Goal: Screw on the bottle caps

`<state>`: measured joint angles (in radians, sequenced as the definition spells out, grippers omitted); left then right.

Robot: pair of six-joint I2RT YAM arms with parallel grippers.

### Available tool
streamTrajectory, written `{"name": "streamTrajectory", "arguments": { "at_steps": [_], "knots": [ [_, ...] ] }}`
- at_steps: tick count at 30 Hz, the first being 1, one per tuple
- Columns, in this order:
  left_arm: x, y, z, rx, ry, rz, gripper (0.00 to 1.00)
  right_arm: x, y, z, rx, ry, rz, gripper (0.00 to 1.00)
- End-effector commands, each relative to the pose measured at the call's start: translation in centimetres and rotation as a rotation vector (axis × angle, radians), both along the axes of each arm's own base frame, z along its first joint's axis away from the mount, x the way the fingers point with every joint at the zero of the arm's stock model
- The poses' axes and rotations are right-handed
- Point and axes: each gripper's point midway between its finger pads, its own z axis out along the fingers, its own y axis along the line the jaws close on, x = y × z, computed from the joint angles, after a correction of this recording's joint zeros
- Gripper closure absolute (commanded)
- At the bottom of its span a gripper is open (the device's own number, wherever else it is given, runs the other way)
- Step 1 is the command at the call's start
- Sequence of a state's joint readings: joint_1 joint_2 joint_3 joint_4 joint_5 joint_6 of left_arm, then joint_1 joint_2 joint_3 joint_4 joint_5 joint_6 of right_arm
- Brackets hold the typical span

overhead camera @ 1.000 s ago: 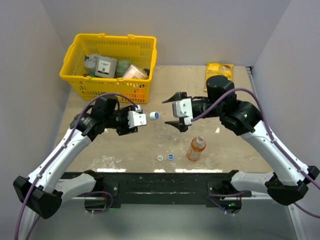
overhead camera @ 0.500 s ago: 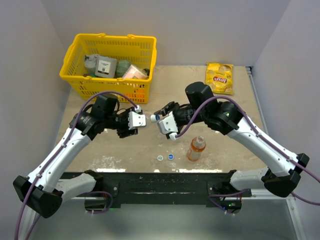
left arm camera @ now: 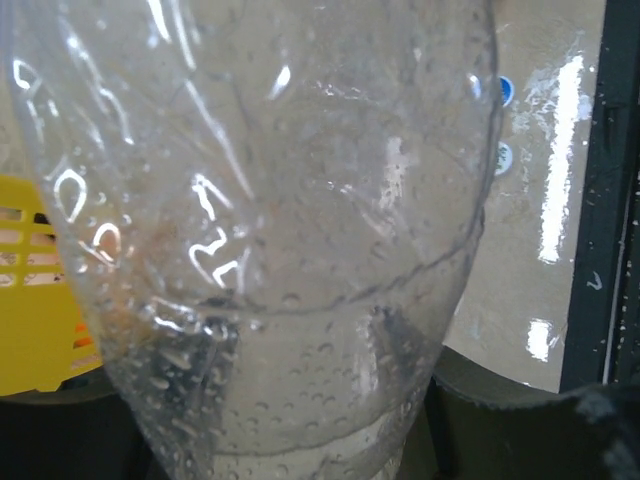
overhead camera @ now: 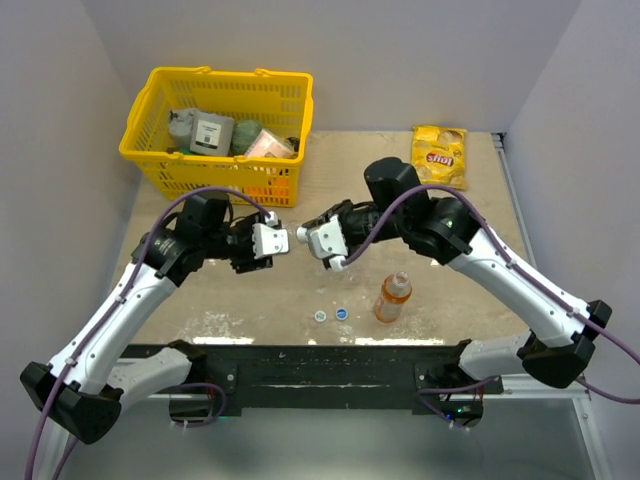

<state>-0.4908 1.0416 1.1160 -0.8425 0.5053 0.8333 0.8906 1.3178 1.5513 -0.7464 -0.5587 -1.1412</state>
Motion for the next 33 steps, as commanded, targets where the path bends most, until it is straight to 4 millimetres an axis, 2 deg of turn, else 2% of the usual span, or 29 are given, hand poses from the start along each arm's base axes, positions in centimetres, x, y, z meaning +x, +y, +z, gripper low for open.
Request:
{"name": "streamTrajectory", "arguments": {
  "at_steps": [1, 3, 4, 5, 6, 7, 11, 12, 13, 14, 15, 16, 17, 18, 19, 21, 22, 24, 25, 29, 33],
  "knots": [
    [4.9, 1.3, 5.6, -0.088, -0.315, 0.207, 1.0, 0.7, 2.7, 1.4, 0.091, 0.333, -0.155, 1.0],
    [5.6, 2.4, 6.8, -0.119, -0.411, 0.297, 1.0, 1.4, 3.5, 2.7, 0.147, 0.474, -0.212, 1.0],
    [6.7, 3.1, 8.8, -0.149, -0.508, 0.375, 1.0, 1.2, 4.3, 2.3, 0.155, 0.648, -0.255, 1.0],
    [6.7, 3.4, 9.4, -0.163, -0.548, 0.403, 1.0, 1.5, 4.5, 2.7, 0.178, 0.718, -0.275, 1.0],
    [6.3, 3.5, 9.2, -0.169, -0.581, 0.405, 1.0, 2.6, 4.6, 3.1, 0.212, 0.781, -0.303, 1.0],
    [6.7, 4.0, 10.2, -0.166, -0.651, 0.432, 1.0, 2.6, 5.1, 2.7, 0.208, 0.918, -0.327, 1.0],
    [6.7, 3.9, 9.8, -0.137, -0.695, 0.443, 1.0, 4.8, 5.2, 3.7, 0.275, 1.056, -0.385, 1.0],
    [6.8, 3.6, 9.3, -0.122, -0.677, 0.431, 0.92, 5.0, 5.2, 4.1, 0.282, 1.057, -0.39, 1.0],
    [6.5, 3.3, 8.6, -0.113, -0.648, 0.405, 0.84, 5.4, 5.1, 5.4, 0.307, 1.042, -0.387, 1.0],
    [6.3, 3.0, 8.5, -0.119, -0.636, 0.389, 0.61, 6.3, 4.9, 5.2, 0.305, 1.04, -0.424, 1.0],
    [5.8, 2.5, 8.1, -0.133, -0.609, 0.36, 0.47, 6.8, 4.7, 5.7, 0.314, 1.03, -0.44, 1.0],
    [5.6, 2.5, 8.0, -0.14, -0.601, 0.358, 0.33, 7.3, 4.2, 7.6, 0.348, 0.981, -0.437, 1.0],
    [5.2, 2.2, 7.7, -0.147, -0.588, 0.333, 0.1, 8.5, 3.5, 7.1, 0.335, 0.97, -0.497, 1.0],
    [5.0, 2.2, 7.5, -0.152, -0.577, 0.334, 0.01, 9.1, 2.9, 7.5, 0.337, 0.926, -0.508, 1.0],
    [4.9, 2.4, 7.6, -0.156, -0.573, 0.344, 0.0, 9.4, 2.2, 9.2, 0.359, 0.855, -0.501, 1.0],
    [4.8, 2.9, 7.4, -0.152, -0.571, 0.363, 0.01, 10.9, 0.0, 9.0, 0.336, 0.785, -0.576, 1.0],
    [4.7, 2.9, 7.6, -0.159, -0.574, 0.365, 0.0, 11.2, -0.9, 10.2, 0.356, 0.748, -0.594, 1.0],
    [4.4, 3.1, 7.8, -0.168, -0.581, 0.367, 0.01, 13.1, -3.8, 10.0, 0.338, 0.668, -0.701, 1.0],
    [4.4, 3.1, 7.8, -0.174, -0.578, 0.372, 0.01, 13.4, -4.9, 11.1, 0.355, 0.621, -0.723, 1.0],
    [4.3, 3.3, 8.2, -0.207, -0.582, 0.389, 0.0, 16.5, -11.1, 12.5, 0.399, 0.511, -0.921, 1.0],
    [4.4, 3.2, 8.0, -0.22, -0.595, 0.389, 0.01, 17.8, -15.3, 13.1, 0.421, 0.436, -1.049, 1.0]
  ]
}}
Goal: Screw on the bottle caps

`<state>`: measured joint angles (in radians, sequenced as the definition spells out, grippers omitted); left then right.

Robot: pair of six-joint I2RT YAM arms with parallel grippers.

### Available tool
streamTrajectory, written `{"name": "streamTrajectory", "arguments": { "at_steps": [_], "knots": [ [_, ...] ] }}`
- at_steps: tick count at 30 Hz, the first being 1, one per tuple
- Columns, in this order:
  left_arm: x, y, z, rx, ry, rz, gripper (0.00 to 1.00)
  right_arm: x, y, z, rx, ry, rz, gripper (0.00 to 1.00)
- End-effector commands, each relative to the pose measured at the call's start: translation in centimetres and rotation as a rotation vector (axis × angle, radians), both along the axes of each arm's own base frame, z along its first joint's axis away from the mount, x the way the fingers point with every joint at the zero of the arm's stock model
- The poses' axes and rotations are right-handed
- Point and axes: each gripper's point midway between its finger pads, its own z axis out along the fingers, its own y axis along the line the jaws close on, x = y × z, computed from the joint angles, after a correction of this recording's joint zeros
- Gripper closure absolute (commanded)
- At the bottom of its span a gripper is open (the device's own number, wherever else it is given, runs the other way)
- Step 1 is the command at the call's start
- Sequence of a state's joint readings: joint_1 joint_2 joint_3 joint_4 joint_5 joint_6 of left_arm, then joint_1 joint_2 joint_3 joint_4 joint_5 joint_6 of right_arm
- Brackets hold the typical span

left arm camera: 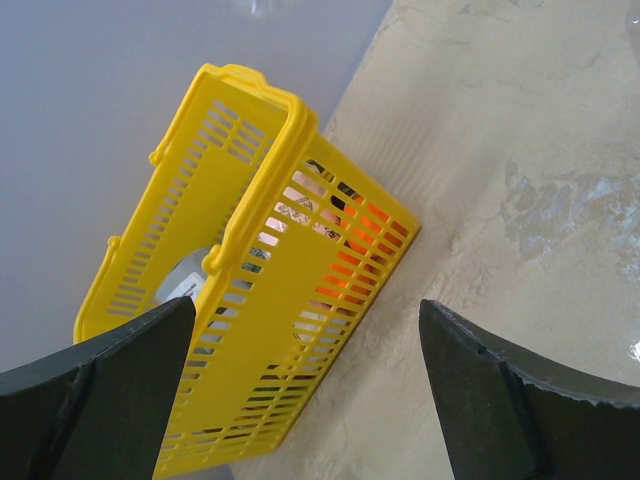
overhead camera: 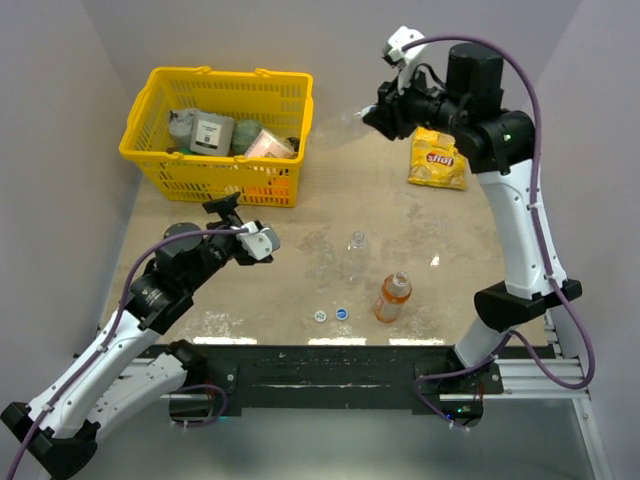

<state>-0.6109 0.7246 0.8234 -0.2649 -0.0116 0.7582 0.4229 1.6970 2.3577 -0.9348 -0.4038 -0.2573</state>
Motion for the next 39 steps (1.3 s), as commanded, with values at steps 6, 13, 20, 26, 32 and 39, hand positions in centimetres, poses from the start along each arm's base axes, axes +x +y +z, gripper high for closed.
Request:
{"name": "streamTrajectory", "arguments": {
  "at_steps": [6, 13, 20, 26, 32, 39],
  "knots": [
    [0.1, -1.0, 0.8, -0.087, -0.031, -0.031, 0.01, 0.9, -9.0, -4.0, -0.288, 0.027, -0.271, 1.0],
    [-0.3, -0.9, -0.4, -0.106, -0.01, -0.032, 0.01, 0.3, -11.7, -13.8, -0.474, 0.292, -0.277, 1.0],
    [-0.4, -0.6, -0.6, -0.13, 0.011, -0.024, 0.0, 3.1, -11.9, -17.3, -0.459, 0.355, -0.291, 1.0],
    [-0.3, 0.0, -1.0, -0.147, 0.039, -0.002, 0.01, 6.6, -11.8, -18.1, -0.439, 0.33, -0.3, 1.0],
    [-0.2, 0.4, -1.4, -0.146, 0.061, 0.008, 0.01, 7.9, -11.6, -20.1, -0.426, 0.36, -0.305, 1.0],
    [0.0, 0.5, -1.8, -0.141, 0.07, 0.015, 0.01, 8.5, -12.1, -21.4, -0.397, 0.41, -0.32, 1.0]
  ]
}}
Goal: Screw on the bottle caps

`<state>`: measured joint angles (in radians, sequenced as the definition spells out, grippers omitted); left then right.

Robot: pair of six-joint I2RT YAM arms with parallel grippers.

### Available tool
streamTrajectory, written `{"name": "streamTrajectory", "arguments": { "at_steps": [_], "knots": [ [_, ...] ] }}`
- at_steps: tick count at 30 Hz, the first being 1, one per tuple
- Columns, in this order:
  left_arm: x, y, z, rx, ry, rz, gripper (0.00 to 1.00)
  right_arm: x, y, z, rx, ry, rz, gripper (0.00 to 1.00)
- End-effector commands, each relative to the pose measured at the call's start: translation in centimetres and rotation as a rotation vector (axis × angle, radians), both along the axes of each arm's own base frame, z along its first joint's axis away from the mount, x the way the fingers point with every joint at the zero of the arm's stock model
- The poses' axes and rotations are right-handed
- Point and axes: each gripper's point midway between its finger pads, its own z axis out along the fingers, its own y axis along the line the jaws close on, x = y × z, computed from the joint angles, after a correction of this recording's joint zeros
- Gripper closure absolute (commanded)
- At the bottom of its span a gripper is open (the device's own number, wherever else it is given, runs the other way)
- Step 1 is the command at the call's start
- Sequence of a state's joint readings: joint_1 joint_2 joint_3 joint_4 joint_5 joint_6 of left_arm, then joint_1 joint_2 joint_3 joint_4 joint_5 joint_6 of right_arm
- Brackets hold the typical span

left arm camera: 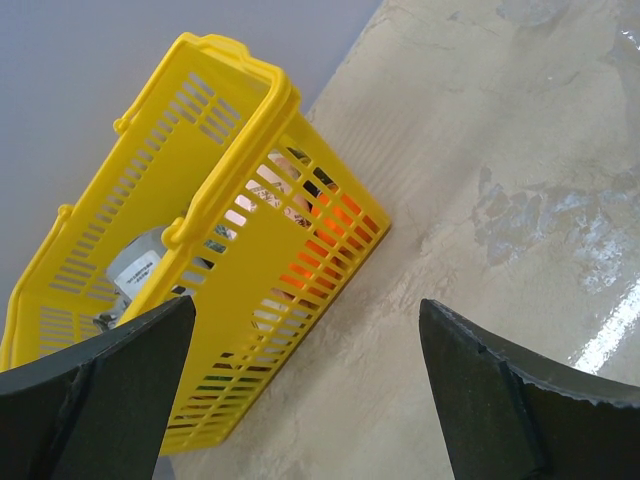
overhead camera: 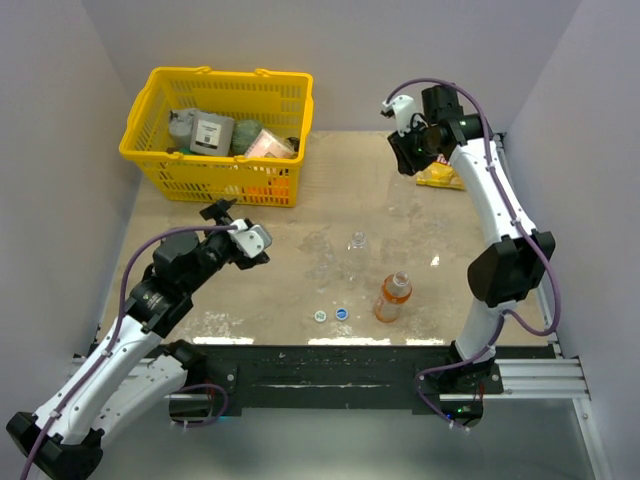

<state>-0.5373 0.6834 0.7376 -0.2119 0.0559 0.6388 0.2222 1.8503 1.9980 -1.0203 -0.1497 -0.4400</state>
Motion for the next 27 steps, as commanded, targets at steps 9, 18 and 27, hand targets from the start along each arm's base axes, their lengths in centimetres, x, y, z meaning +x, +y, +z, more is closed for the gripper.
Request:
{"name": "streamTrajectory", "arguments": {
  "at_steps": [9, 18, 27],
  "knots": [
    [0.1, -0.3, -0.1, -0.024, 0.013, -0.009, 0.0, 1.6, -0.4, -1.0, 0.054, 0.016, -0.046, 0.99],
    [0.2, -0.2, -0.1, -0.018, 0.014, -0.008, 0.01, 2.3, -0.5, -1.1, 0.061, 0.017, -0.073, 0.57],
    [0.2, -0.5, -0.1, -0.015, 0.014, -0.022, 0.0, 2.6, -0.7, -0.2, 0.06, -0.01, -0.087, 0.38]
  ]
}}
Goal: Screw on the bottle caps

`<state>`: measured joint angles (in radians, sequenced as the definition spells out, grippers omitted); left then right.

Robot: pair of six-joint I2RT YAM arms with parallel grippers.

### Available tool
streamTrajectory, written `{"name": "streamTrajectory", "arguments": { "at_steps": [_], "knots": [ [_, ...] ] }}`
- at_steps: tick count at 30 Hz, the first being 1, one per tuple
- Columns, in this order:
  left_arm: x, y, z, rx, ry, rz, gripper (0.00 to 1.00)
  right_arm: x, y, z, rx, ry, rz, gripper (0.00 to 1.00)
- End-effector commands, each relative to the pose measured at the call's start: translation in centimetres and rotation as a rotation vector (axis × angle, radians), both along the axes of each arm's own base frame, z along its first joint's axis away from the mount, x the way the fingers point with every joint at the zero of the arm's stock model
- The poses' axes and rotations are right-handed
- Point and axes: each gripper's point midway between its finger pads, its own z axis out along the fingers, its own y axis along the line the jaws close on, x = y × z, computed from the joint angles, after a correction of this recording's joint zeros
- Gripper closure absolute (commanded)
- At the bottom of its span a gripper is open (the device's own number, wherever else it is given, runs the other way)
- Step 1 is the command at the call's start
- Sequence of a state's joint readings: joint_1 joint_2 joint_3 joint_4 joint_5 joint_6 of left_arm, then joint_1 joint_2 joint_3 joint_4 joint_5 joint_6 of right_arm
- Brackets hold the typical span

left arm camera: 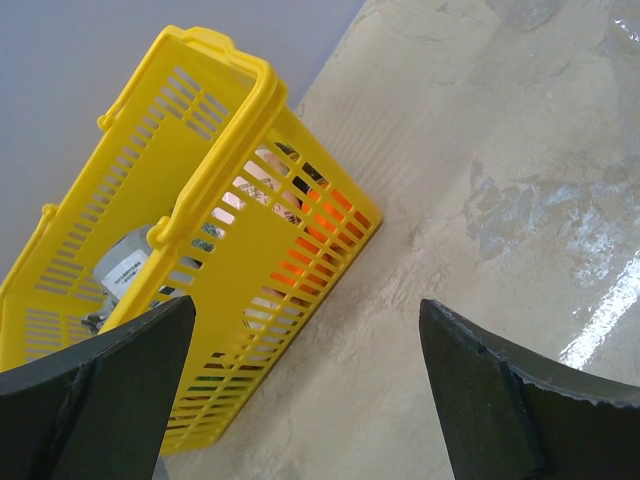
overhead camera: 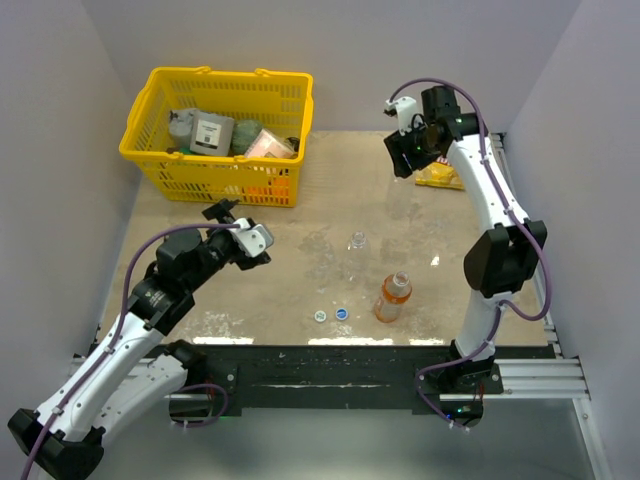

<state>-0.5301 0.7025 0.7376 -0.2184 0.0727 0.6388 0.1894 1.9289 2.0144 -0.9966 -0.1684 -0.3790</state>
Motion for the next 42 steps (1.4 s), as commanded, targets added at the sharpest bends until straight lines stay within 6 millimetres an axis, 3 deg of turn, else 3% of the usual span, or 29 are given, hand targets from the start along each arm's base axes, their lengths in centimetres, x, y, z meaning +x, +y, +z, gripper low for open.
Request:
{"name": "streamTrajectory", "arguments": {
  "at_steps": [1, 5, 9, 11, 12, 14, 16, 17, 19, 20, 21, 23, 25, 26, 27, 30, 35, 42],
  "knots": [
    [0.0, -0.3, 0.6, -0.026, -0.011, -0.013, 0.01, 0.8, -0.1, 2.4, 0.018, -0.067, -0.021, 0.38],
    [0.0, -0.2, 0.7, -0.028, -0.013, -0.011, 0.01, 0.9, -0.3, 2.4, 0.011, -0.071, -0.029, 0.36],
    [0.0, -0.3, 0.7, -0.028, -0.011, -0.016, 0.0, 0.9, -1.0, 3.2, -0.018, -0.092, -0.047, 0.27],
    [-0.1, -0.2, 0.7, -0.027, -0.01, -0.014, 0.01, 0.4, -1.3, 5.1, -0.016, -0.127, -0.045, 0.21],
    [-0.1, -0.2, 0.6, -0.027, -0.009, -0.014, 0.0, 0.2, -1.4, 6.1, -0.013, -0.145, -0.048, 0.01],
    [-0.4, -0.3, 0.2, -0.022, 0.008, -0.022, 0.01, -1.0, -0.7, 10.4, 0.05, -0.226, -0.03, 0.01],
    [-0.6, -0.4, -0.3, -0.026, 0.03, -0.029, 0.0, -2.3, 0.1, 13.2, 0.108, -0.263, -0.002, 0.01],
    [-0.7, -0.5, -0.4, -0.031, 0.038, -0.035, 0.0, -3.3, 0.6, 15.8, 0.143, -0.312, 0.032, 0.01],
    [-0.8, -0.7, -0.4, -0.05, 0.047, -0.039, 0.01, -5.9, 3.1, 16.9, 0.23, -0.288, 0.172, 0.03],
    [-0.8, -0.8, -0.4, -0.057, 0.05, -0.042, 0.0, -7.3, 3.8, 16.8, 0.245, -0.272, 0.21, 0.05],
    [-0.7, -0.7, -0.4, -0.064, 0.053, -0.038, 0.01, -9.0, 5.8, 16.4, 0.27, -0.24, 0.303, 0.06],
    [-0.6, -0.8, -0.3, -0.074, 0.057, -0.035, 0.0, -12.4, 7.1, 12.8, 0.185, -0.145, 0.439, 0.09],
    [-0.5, -0.6, -0.2, -0.083, 0.055, -0.026, 0.01, -15.5, 9.8, 10.6, 0.106, -0.125, 0.596, 0.09],
    [-0.5, -0.6, -0.2, -0.085, 0.057, -0.022, 0.0, -16.7, 10.2, 8.0, 0.075, -0.072, 0.622, 0.09],
    [-0.4, -0.4, -0.1, -0.088, 0.057, -0.014, 0.01, -17.8, 11.8, 8.7, 0.069, -0.131, 0.673, 0.09],
    [-0.4, 0.0, 0.3, -0.099, 0.055, -0.001, 0.01, -18.9, 12.9, 6.8, 0.014, -0.111, 0.708, 0.08],
    [-0.5, 0.6, 0.6, -0.116, 0.056, 0.017, 0.01, -17.2, 13.4, 5.3, -0.033, -0.102, 0.654, 0.08],
    [-0.5, 1.4, 0.8, -0.132, 0.05, 0.039, 0.0, -16.8, 13.3, 1.7, -0.107, -0.016, 0.649, 0.12]
  ]
}}
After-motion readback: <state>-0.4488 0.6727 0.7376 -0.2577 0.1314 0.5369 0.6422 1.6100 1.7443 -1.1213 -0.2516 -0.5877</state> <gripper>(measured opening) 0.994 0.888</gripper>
